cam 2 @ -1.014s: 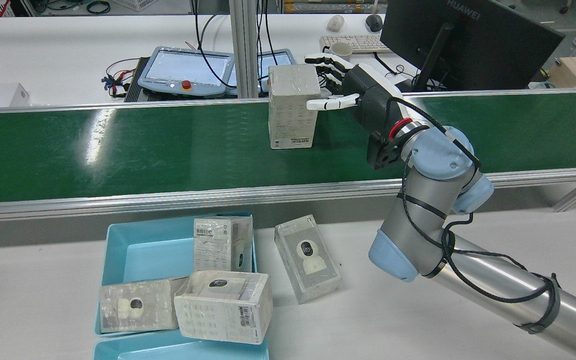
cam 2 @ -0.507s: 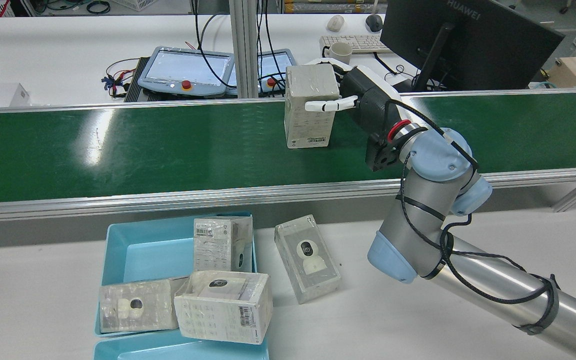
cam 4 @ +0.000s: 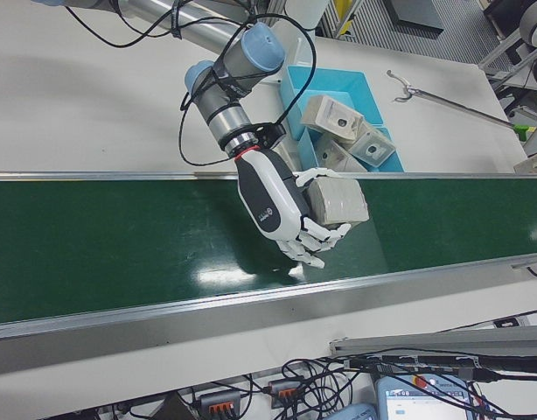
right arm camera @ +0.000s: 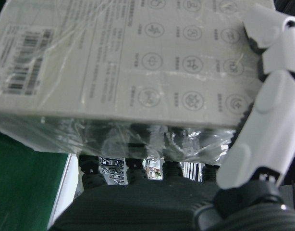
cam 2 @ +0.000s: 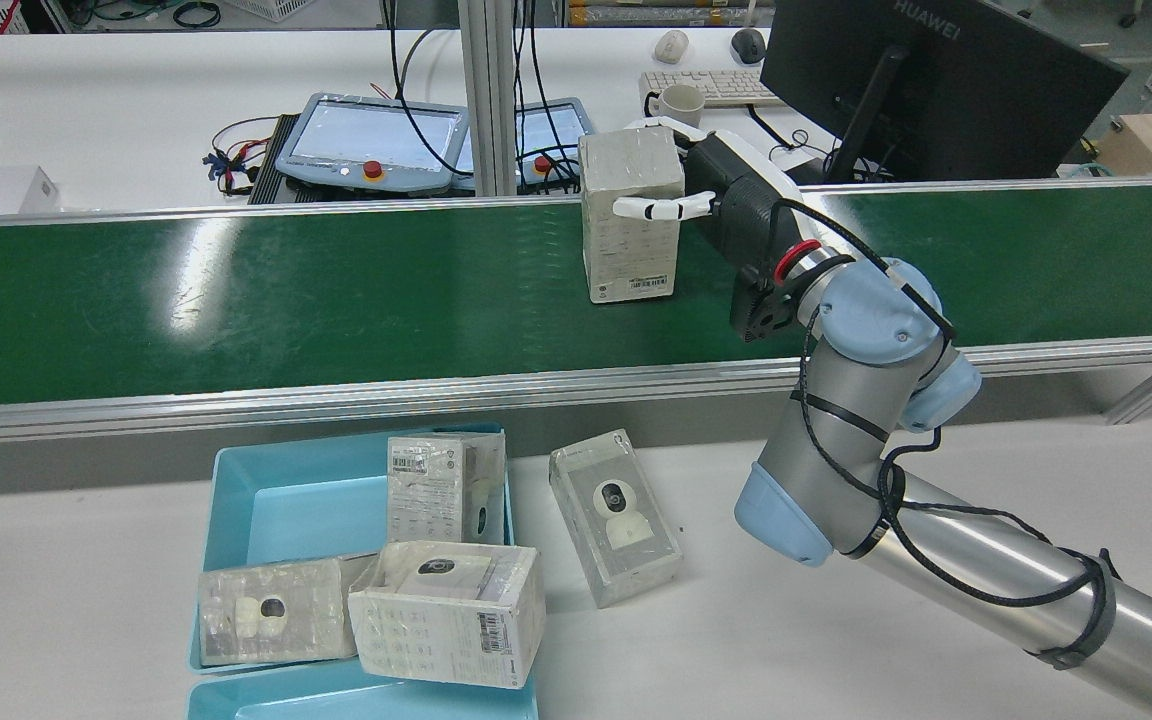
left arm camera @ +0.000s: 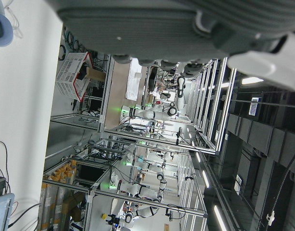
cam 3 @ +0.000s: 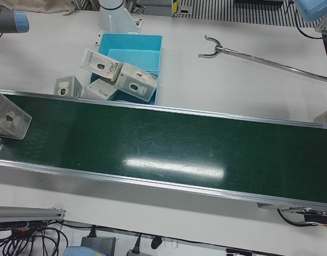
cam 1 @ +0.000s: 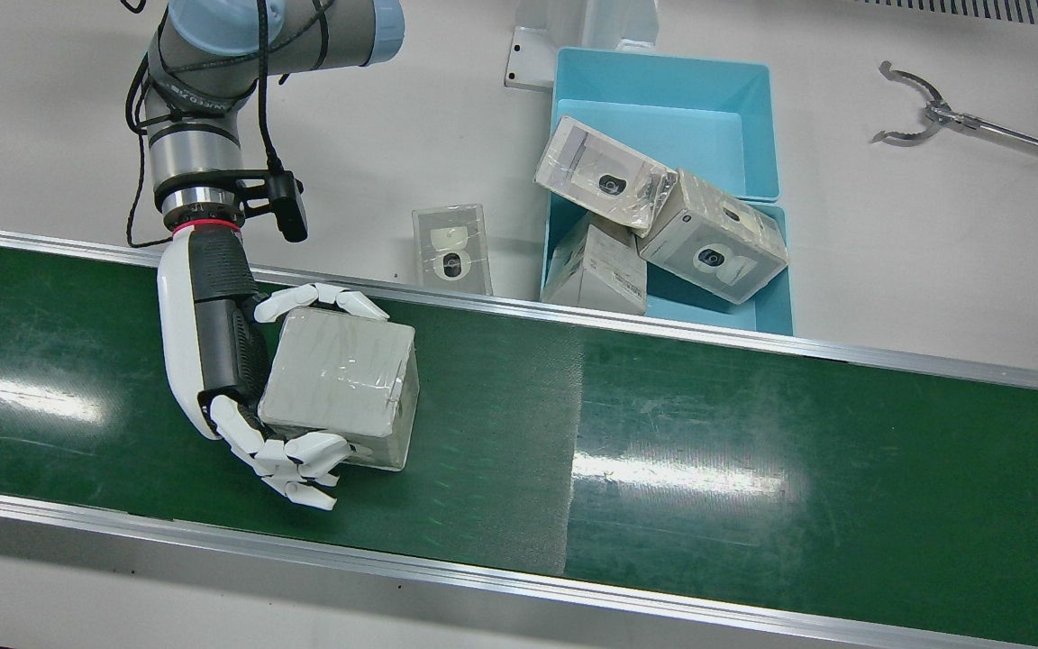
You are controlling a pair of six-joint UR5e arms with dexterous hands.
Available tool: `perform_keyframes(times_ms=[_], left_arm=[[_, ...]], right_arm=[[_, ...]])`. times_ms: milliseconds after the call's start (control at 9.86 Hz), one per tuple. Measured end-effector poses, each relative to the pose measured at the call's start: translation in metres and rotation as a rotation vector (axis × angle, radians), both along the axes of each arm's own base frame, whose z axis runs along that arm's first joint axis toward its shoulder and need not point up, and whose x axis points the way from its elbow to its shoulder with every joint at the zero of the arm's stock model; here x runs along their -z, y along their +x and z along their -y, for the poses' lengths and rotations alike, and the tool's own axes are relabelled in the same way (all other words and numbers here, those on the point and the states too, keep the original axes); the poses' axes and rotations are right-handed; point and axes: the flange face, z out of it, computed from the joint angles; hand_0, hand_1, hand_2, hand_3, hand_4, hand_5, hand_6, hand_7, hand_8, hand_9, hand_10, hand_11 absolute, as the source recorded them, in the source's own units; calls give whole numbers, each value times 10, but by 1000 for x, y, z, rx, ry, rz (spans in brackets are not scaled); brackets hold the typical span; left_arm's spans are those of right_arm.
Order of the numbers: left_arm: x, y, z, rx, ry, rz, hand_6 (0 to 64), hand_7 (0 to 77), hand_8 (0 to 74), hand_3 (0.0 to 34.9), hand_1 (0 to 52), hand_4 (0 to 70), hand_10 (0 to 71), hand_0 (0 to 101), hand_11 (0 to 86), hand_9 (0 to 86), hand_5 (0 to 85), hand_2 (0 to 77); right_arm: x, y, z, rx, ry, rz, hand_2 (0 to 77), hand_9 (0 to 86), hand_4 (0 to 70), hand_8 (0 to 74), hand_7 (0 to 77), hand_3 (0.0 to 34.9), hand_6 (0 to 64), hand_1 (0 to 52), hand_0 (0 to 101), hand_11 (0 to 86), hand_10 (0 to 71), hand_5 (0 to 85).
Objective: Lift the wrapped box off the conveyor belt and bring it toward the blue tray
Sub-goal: 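Lift the box off the belt and carry it over the blue tray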
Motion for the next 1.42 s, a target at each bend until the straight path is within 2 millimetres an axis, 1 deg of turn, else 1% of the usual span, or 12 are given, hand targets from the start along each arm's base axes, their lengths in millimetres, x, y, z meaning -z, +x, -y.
perform_keyframes(times_ms=[101,203,304,406,507,609,710,812,913,1014,1217,1420], left_arm=[[0,0,0,0,0,0,0,5,5,0,0,0,0,0,0,0,5,5],[0,0,0,0,0,0,0,5,5,0,0,0,5,0,0,0,5,11],[0,0,0,0,0,0,0,5,5,0,0,0,5,0,0,0,5,5],[0,0,0,0,0,0,0,5,5,0,0,0,5,0,0,0,5,5],[0,0,0,0,0,0,0,5,0,0,0,0,0,0,0,5,5,11],[0,0,0,0,0,0,0,5,5,0,0,0,0,0,0,5,5,11],[0,0,0,0,0,0,0,5,5,0,0,0,0,0,0,5,5,11],[0,0,0,0,0,0,0,5,5,0,0,0,5,0,0,0,5,11],[0,0,0,0,0,0,0,5,5,0,0,0,0,0,0,0,5,11],[0,0,0,0,0,0,0,5,5,0,0,0,0,0,0,0,5,11],[0,0,0,0,0,0,0,5,5,0,0,0,5,0,0,0,5,11],[0,0,0,0,0,0,0,5,5,0,0,0,0,0,0,0,5,11]], right_arm=[[0,0,0,-1,1,8,305,185,256,131,393,287,180,98,446,218,153,382],[2,1,1,-2,4,16,349,415,262,245,453,220,251,60,422,311,218,404],[5,2,0,-3,11,26,349,376,262,235,464,220,273,54,422,311,218,415],[12,4,-1,-3,24,40,349,376,262,235,464,224,273,54,421,305,185,415],[24,5,-3,-2,44,61,349,376,262,235,464,224,273,54,421,305,185,415],[40,0,-9,11,71,88,349,322,235,191,469,250,273,54,412,273,175,436],[62,-12,-27,35,106,127,349,278,235,180,480,252,267,54,409,262,175,442],[82,-26,-50,56,133,170,344,289,235,169,491,231,256,54,410,251,175,442],[100,-39,-76,75,150,210,344,289,245,169,496,197,251,54,446,229,158,442],[112,-50,-98,94,160,235,344,322,262,191,496,190,256,54,458,229,158,436],[122,-73,-131,133,168,245,344,322,295,191,496,188,256,54,476,229,158,436],[123,-104,-161,169,159,236,349,316,295,185,496,190,256,44,478,218,147,436]])
